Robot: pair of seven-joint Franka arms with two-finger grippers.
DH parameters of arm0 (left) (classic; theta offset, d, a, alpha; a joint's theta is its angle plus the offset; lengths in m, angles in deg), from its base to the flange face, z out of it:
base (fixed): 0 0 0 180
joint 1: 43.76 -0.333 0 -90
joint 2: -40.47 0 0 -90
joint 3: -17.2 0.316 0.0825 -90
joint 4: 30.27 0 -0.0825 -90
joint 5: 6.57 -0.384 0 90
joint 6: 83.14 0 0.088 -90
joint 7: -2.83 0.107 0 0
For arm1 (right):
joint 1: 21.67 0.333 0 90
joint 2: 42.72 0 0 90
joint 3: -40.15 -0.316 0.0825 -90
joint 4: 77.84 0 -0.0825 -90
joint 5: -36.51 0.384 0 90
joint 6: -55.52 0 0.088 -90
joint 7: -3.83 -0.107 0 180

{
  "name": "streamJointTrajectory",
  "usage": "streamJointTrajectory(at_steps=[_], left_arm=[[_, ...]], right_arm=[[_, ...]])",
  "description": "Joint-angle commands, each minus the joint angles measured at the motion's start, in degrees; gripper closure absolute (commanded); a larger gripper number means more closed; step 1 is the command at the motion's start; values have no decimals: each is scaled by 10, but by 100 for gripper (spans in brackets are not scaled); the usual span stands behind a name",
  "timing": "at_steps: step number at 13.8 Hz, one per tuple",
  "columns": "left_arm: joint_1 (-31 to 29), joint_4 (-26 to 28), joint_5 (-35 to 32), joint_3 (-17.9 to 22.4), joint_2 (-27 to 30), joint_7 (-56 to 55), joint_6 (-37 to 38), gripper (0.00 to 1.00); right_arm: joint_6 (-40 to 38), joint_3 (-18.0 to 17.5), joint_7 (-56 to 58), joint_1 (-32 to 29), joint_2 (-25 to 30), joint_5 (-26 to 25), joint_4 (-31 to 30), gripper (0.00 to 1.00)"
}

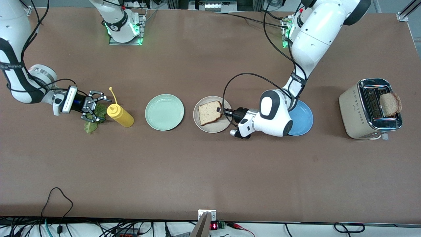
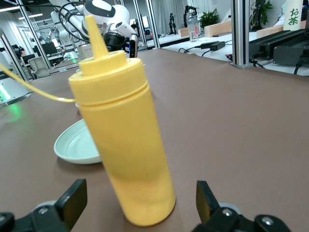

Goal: Make sandwich in beige plate with both arms
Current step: 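Grasp the mustard bottle with the right gripper while the left gripper returns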

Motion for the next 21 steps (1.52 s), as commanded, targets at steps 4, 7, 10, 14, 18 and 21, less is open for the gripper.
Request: streamJointTrajectory(at_steps=[4, 7, 10, 14, 18, 21], left_arm=[[-35, -4, 8, 0, 24, 11, 50, 0], [-57, -5, 6, 3, 37, 9, 86, 0], [-65, -4, -18, 14, 62, 0, 108, 0], [-76, -4, -144, 15, 108, -77, 107, 0], [-114, -30, -287, 15, 120, -93, 124, 0], [-155, -71, -401, 15, 128, -90, 160, 0]], right_arm=[[-9, -1, 23, 32, -12, 23, 16, 0], [-7, -1, 36, 40, -19, 23, 16, 0], [-3, -1, 36, 49, -19, 35, 17, 0], [-1, -1, 35, 63, -20, 36, 18, 31], [4, -2, 22, 68, -20, 37, 19, 100], [11, -9, -3, 69, -15, 36, 19, 100]])
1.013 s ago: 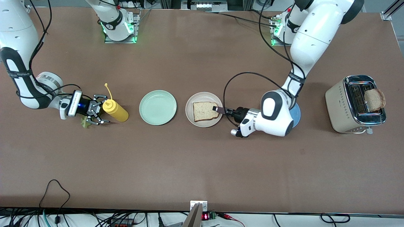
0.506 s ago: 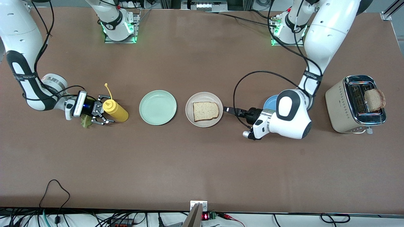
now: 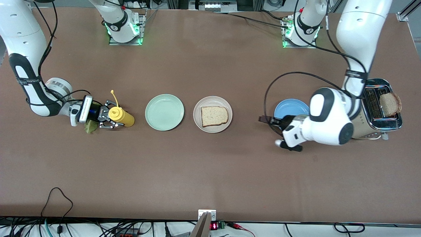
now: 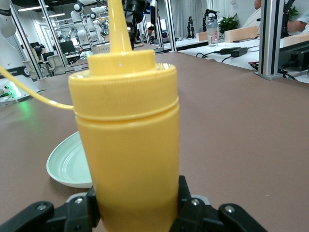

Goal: Make sandwich in beige plate with both arms
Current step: 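Grasp the mustard bottle with the right gripper while the left gripper returns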

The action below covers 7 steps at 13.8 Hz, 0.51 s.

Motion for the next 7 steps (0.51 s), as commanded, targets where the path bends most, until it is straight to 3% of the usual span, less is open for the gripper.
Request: streamJointTrajectory(at_steps=[1, 5, 7], left_arm=[[-25, -46, -98, -2, 15, -7, 49, 0], [-25, -79, -274, 0, 42, -27, 69, 0], [-27, -111, -284, 10, 55, -63, 109, 0]], right_arm=[[22, -13, -40, 7, 7, 10, 4, 100], [138, -15, -174, 68, 79, -13, 5, 100], [160, -18, -238, 86, 102, -38, 3, 100]])
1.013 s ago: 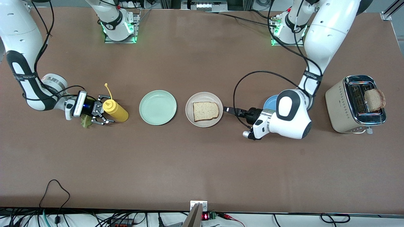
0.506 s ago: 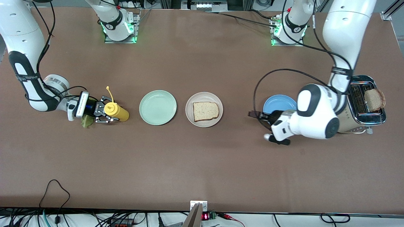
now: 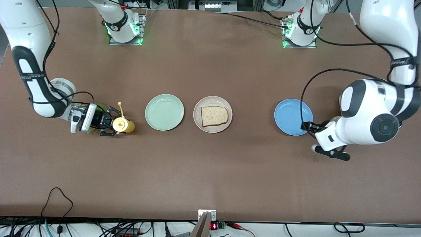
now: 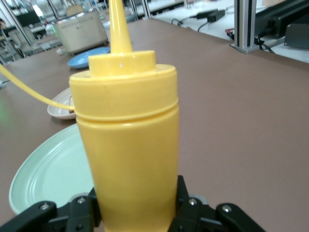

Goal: Make sandwich in beige plate with both arms
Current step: 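Grasp the mustard bottle with the right gripper while the left gripper returns, then carry the yellow mustard bottle with the right gripper over the beige plate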

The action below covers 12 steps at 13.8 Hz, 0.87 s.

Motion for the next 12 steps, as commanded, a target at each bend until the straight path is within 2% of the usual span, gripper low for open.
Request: streamJointTrajectory(at_steps=[1, 5, 8, 10, 12], left_arm=[[2, -29, -23, 18, 34, -48, 44, 0], [-12, -19, -24, 30, 119, -105, 44, 0], [-43, -13, -19, 32, 168, -102, 51, 0], [-47, -2, -18, 32, 196, -105, 71, 0], [-45, 41, -19, 32, 239, -102, 76, 0]], right_arm=[[31, -3, -95, 24, 53, -38, -14, 100], [102, -6, -249, 71, 89, -121, -20, 100], [136, -9, -349, 107, 107, -184, -20, 100], [152, -34, -423, 112, 115, -227, -20, 100], [171, -77, -483, 110, 132, -246, -18, 100]])
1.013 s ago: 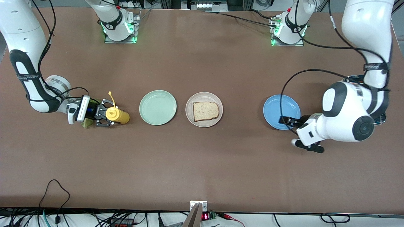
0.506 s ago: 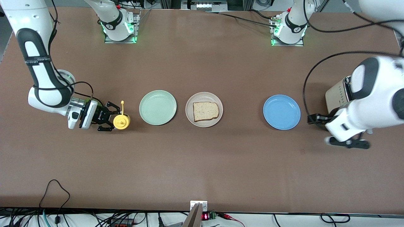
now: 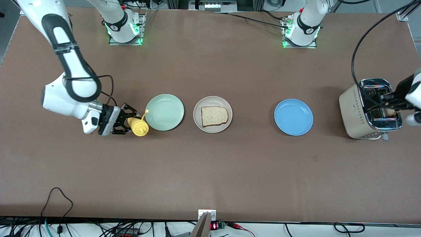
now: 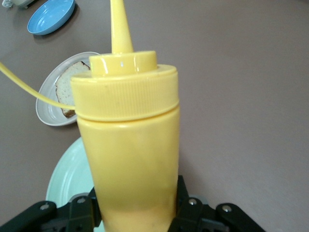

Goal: Make sandwich in beige plate with both arms
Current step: 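Carry the yellow mustard bottle with the right gripper over the beige plate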

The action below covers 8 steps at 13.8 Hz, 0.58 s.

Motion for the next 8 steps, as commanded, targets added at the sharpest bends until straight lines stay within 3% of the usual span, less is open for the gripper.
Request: streamJointTrajectory(at_steps=[1, 6, 8], left_arm=[[4, 91, -7, -1, 72, 0, -8, 0], [-3, 112, 33, 1, 84, 3, -6, 0], [-2, 112, 33, 2, 84, 4, -7, 0]], right_arm=[[19, -46, -79, -1, 43, -25, -13, 100], [21, -110, -137, 1, 64, -37, -24, 100], [21, -135, -209, 1, 65, -94, -24, 100]])
